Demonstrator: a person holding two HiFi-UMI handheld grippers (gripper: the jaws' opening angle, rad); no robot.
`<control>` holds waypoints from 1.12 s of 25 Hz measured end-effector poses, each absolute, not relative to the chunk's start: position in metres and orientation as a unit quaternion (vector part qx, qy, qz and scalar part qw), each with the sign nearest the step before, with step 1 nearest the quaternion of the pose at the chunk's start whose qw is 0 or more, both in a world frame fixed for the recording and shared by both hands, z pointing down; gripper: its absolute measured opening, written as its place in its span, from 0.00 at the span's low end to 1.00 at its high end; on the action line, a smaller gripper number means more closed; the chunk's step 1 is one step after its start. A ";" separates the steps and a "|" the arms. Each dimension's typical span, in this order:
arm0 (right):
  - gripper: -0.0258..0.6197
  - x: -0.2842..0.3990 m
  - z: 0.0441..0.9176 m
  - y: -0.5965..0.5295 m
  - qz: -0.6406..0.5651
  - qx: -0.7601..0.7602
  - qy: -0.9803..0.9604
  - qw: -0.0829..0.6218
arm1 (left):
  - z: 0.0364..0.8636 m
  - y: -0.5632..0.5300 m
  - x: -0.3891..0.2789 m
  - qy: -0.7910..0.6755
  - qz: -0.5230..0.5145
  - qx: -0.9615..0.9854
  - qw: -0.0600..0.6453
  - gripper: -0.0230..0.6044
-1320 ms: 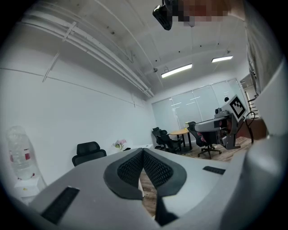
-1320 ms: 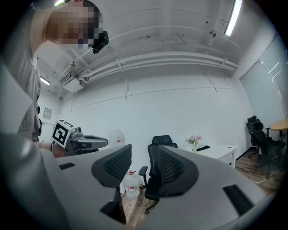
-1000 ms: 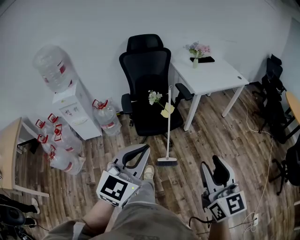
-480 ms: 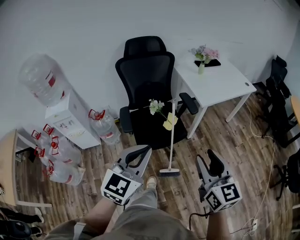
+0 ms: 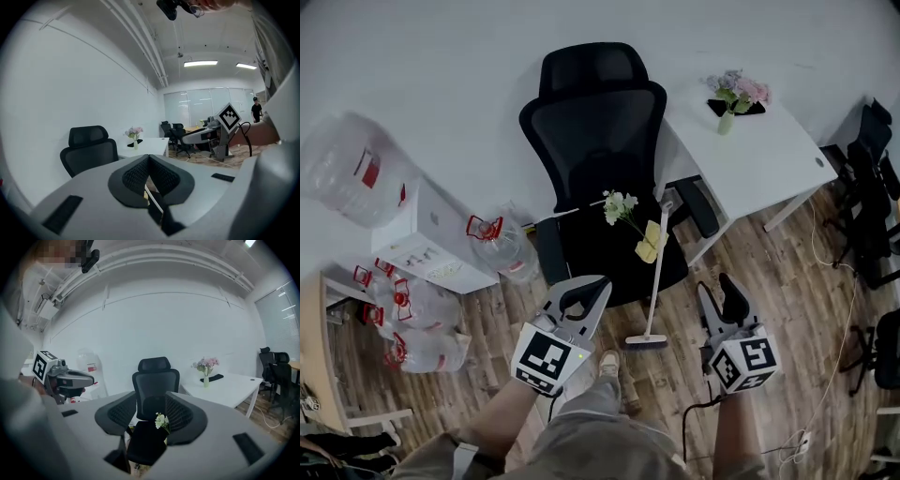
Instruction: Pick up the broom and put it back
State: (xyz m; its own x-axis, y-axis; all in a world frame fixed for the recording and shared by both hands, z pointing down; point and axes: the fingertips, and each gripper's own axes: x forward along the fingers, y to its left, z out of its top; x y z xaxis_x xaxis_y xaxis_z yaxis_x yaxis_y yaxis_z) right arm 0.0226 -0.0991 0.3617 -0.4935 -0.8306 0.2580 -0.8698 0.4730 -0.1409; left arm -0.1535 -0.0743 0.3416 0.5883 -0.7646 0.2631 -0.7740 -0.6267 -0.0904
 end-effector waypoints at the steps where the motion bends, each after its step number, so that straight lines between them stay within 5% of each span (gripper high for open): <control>1: 0.34 0.020 0.369 -0.110 0.129 0.498 -0.853 0.081 | 0.348 -0.084 -0.155 -0.431 0.140 0.891 0.018 0.06; 28: 0.36 0.003 0.654 -0.271 0.234 0.441 -0.847 0.183 | 0.561 -0.224 -0.142 -0.477 0.202 0.850 0.100 0.06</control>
